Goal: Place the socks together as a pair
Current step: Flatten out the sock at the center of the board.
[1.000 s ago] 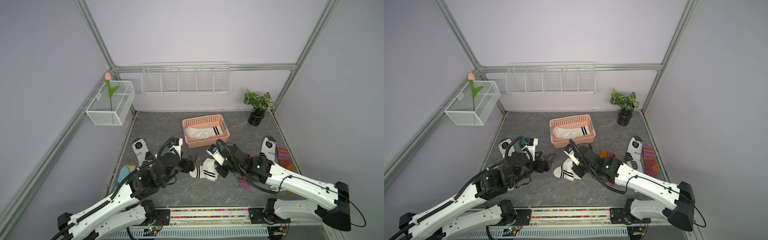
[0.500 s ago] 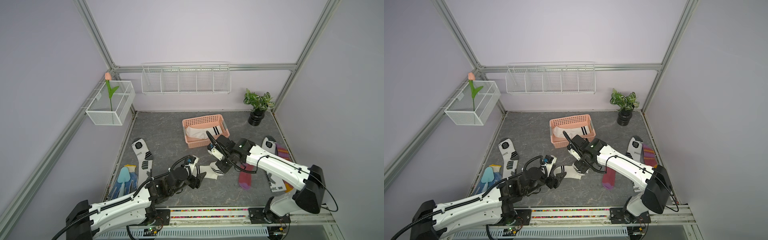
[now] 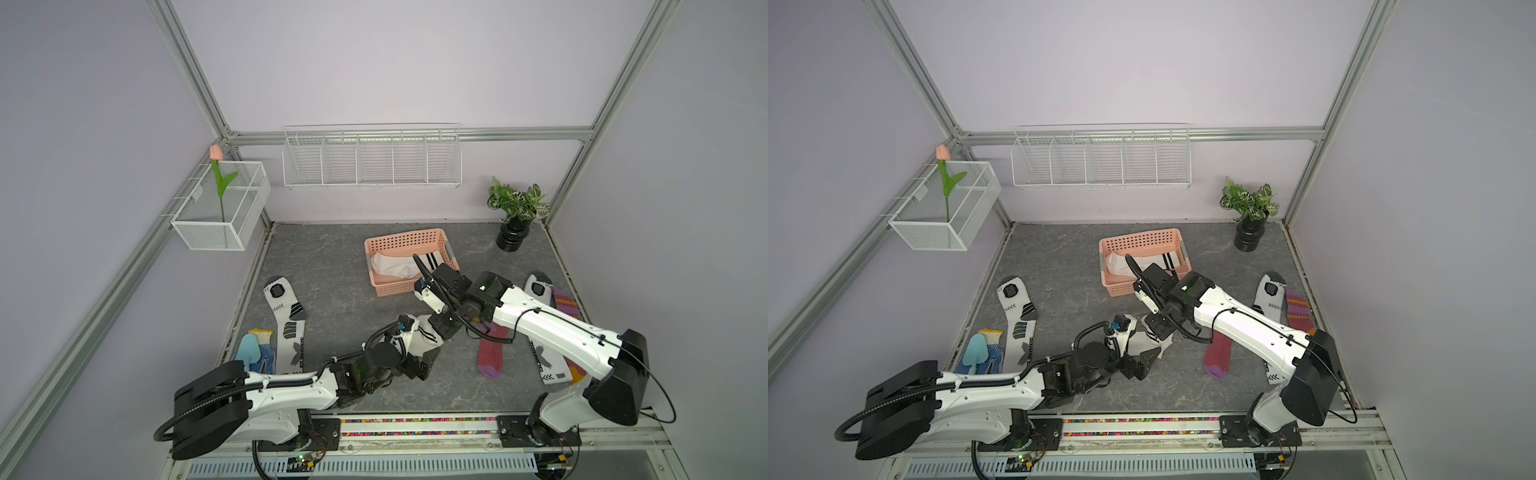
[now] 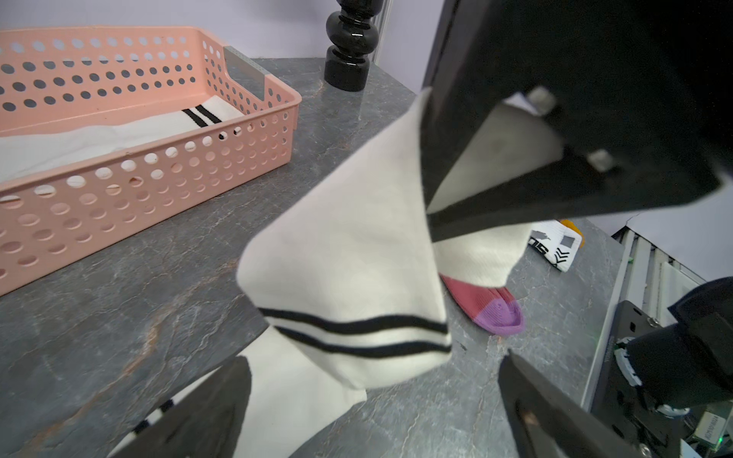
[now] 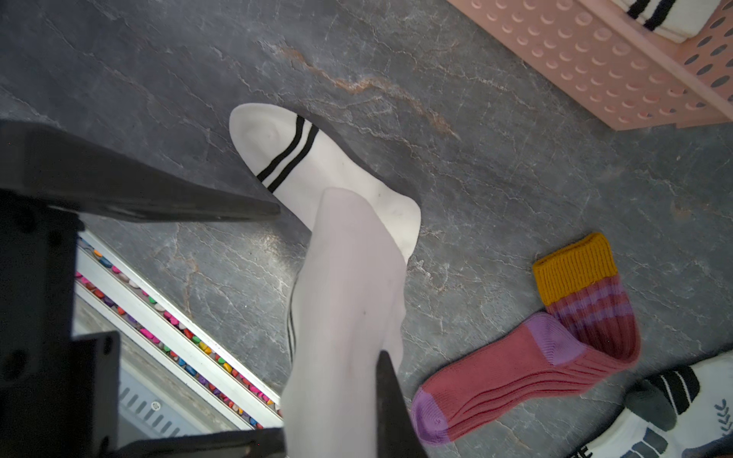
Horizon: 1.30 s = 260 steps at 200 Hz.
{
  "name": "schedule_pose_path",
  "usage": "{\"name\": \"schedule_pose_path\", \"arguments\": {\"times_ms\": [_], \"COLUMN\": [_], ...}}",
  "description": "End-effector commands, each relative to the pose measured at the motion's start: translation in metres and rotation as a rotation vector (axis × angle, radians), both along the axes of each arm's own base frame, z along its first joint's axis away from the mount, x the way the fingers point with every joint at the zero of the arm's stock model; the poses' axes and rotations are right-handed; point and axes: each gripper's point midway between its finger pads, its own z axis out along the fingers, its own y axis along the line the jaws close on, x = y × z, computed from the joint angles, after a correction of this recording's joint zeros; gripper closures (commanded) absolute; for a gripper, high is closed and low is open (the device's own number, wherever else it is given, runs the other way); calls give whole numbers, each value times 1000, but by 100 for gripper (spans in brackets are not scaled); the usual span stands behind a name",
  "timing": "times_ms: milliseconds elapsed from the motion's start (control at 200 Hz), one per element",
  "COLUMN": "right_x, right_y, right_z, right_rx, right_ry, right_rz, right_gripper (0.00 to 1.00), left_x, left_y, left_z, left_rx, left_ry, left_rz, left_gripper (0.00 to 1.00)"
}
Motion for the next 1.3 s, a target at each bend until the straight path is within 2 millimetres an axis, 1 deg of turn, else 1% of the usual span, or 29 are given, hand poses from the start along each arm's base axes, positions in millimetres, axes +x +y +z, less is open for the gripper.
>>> {"name": "schedule_pose_path", "arguments": {"times_ms": [0,145,230,255,305,340,360,390,415,465,505,545,625,710,715,795,840,910,1005,1120,1230,1295], "right_x": [4,1,0,-1,-2,-3,-4,-4,-5,-6,-8,-9,-12,-20,-18,-24,-28,-33,-37,-38,-37,-35], "right_y": [1,-1,-2,-2,-4,-5,-6,-7,-9,-12,-15,-17,-22,-28,-25,-24,-25,-23,-18,-9,-3,2], "right_z": [17,19,21,21,21,20,19,17,15,11,8,5,-2,-13,-13,-23,-29,-41,-56,-72,-87,-96], "right_rx": [59,77,96,100,101,101,99,93,88,76,68,62,53,41,53,72,76,83,95,94,75,65], "right_ry": [-36,-35,-39,-41,-41,-40,-38,-36,-35,-31,-31,-31,-23,6,-1,23,43,71,111,148,178,188], "right_rz": [-36,-53,-60,-62,-65,-66,-67,-69,-70,-73,-76,-80,-86,-90,-89,-87,-84,-85,-77,-58,-36,-22], "right_gripper": [93,93,93,93,93,93,93,93,93,93,93,93,93,93,93,93,93,92,89,86,85,84], "left_x": [21,36,43,44,46,46,46,44,42,38,33,26,6,-18,-19,-36,-42,-53,-55,-45,-40,-40], "left_y": [-2,2,7,10,17,20,21,23,23,24,23,23,19,20,19,30,36,41,45,51,49,46], "left_z": [22,18,11,9,9,10,12,15,19,25,28,28,25,19,19,9,3,-5,-18,-27,-32,-40], "left_rx": [-52,-42,8,18,16,13,9,5,-2,-6,0,8,20,53,52,104,132,168,203,238,260,262], "left_ry": [-75,-73,-69,-67,-58,-58,-59,-57,-50,-32,-16,7,70,155,159,234,267,298,319,322,315,331], "left_rz": [119,231,288,307,342,348,348,342,329,308,278,236,120,4,-3,-53,-67,-109,-110,-30,-11,-14], "left_gripper": [0,0,3,5,15,25,34,54,64,76,87,93,98,99,99,100,100,100,99,98,97,94]}}
